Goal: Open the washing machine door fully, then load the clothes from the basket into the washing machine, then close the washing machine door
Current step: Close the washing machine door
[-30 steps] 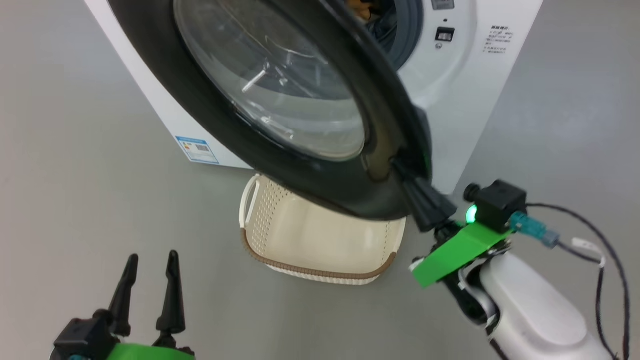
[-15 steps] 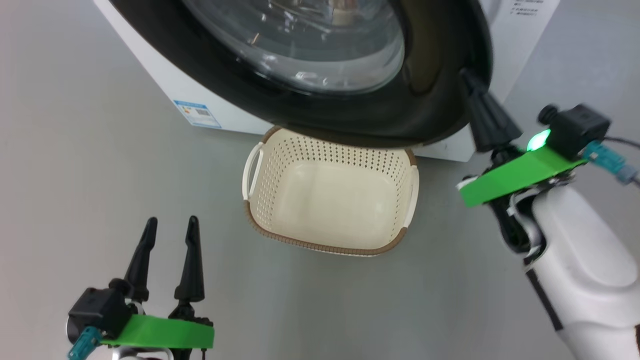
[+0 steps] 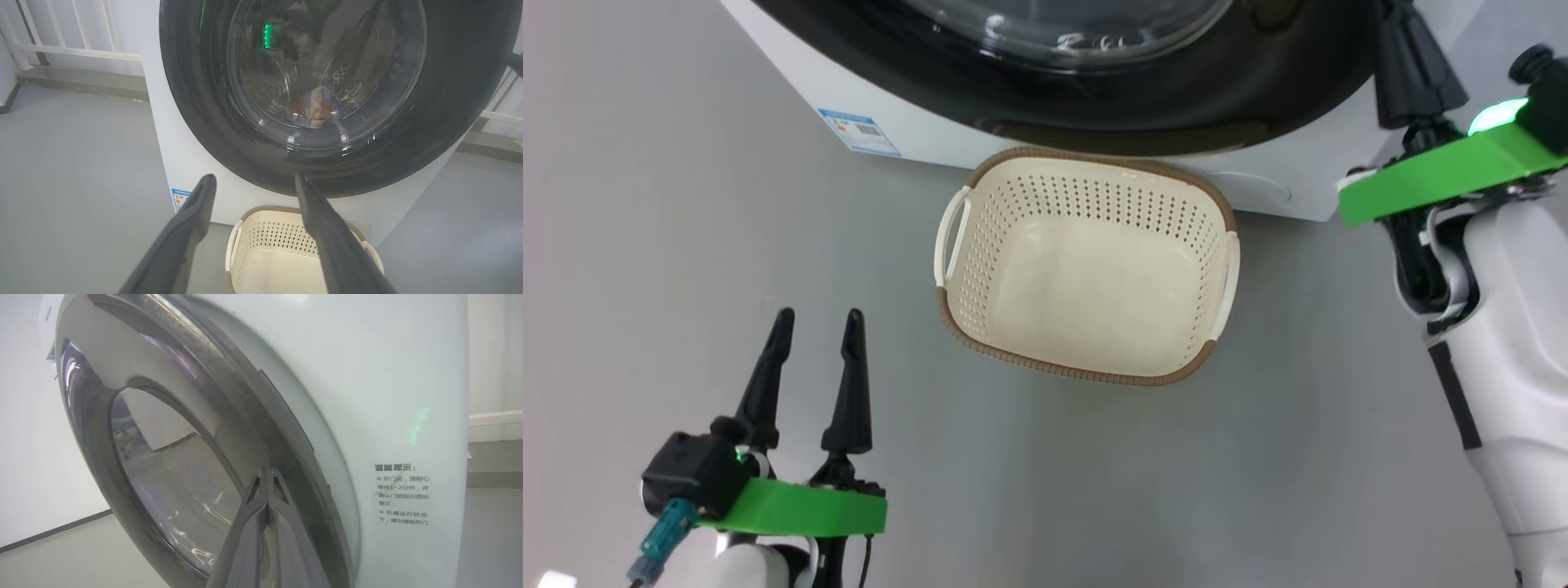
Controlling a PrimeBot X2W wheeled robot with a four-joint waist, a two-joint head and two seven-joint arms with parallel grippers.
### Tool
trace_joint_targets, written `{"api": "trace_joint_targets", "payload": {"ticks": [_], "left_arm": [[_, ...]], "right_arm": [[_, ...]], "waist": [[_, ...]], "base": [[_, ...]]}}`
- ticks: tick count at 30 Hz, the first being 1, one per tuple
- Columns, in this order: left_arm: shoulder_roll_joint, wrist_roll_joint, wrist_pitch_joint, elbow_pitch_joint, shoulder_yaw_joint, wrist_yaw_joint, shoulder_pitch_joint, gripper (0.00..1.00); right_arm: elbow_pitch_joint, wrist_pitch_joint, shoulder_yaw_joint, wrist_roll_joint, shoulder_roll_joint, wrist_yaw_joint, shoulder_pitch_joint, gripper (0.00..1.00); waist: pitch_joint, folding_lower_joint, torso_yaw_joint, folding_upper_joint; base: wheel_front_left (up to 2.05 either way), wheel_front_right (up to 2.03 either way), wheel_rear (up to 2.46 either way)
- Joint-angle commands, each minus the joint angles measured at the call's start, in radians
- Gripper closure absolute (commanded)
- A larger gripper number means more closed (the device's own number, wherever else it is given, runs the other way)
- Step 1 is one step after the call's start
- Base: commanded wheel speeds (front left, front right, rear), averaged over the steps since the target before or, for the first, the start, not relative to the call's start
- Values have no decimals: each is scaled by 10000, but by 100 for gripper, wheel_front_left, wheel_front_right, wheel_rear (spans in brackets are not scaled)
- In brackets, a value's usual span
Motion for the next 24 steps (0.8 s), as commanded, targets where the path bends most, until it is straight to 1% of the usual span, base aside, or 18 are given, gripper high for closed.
{"api": "trace_joint_targets", "payload": {"ticks": [1,5,10,14,18,19,20,22,23,24], "left_arm": [[130,10,-65,-330,282,-21,-254,0],[123,13,-65,-356,197,-21,-392,0],[119,20,-65,-356,117,-21,-497,0],[128,47,-65,-310,109,-21,-508,0],[197,89,-65,-173,133,-21,-404,0],[223,96,-65,-134,154,-21,-367,0],[245,106,-65,-97,181,-21,-327,0],[294,128,-65,-13,213,-21,-254,0],[321,140,-65,33,232,-21,-217,0],[354,151,-65,83,247,-21,-185,0]], "right_arm": [[-170,-49,-71,-141,84,-2,-336,100],[-90,-49,-385,-231,83,-2,-731,100],[-9,-49,-497,-299,94,-2,-1050,100],[-29,-49,-247,-322,125,-2,-976,100],[-76,-49,114,-236,205,-2,-493,100],[-87,-49,195,-214,230,-2,-339,98],[-97,-49,278,-209,251,-2,-188,82],[-116,-49,411,-188,304,-2,126,58],[-117,-49,488,-185,329,-2,278,34],[-121,-49,559,-176,354,-2,426,17]], "waist": [[168,0,76,-1],[335,0,126,-1],[461,0,138,-1],[413,0,93,-1],[149,0,-41,-1],[65,0,-90,-1],[-18,0,-139,-1],[-187,0,-243,-1],[-274,0,-299,-1],[-362,0,-358,-1]], "base": [[0,0,0],[0,0,0],[0,0,0],[0,0,0],[0,0,0],[0,0,0],[0,0,0],[0,0,0],[0,0,0],[0,0,0]]}}
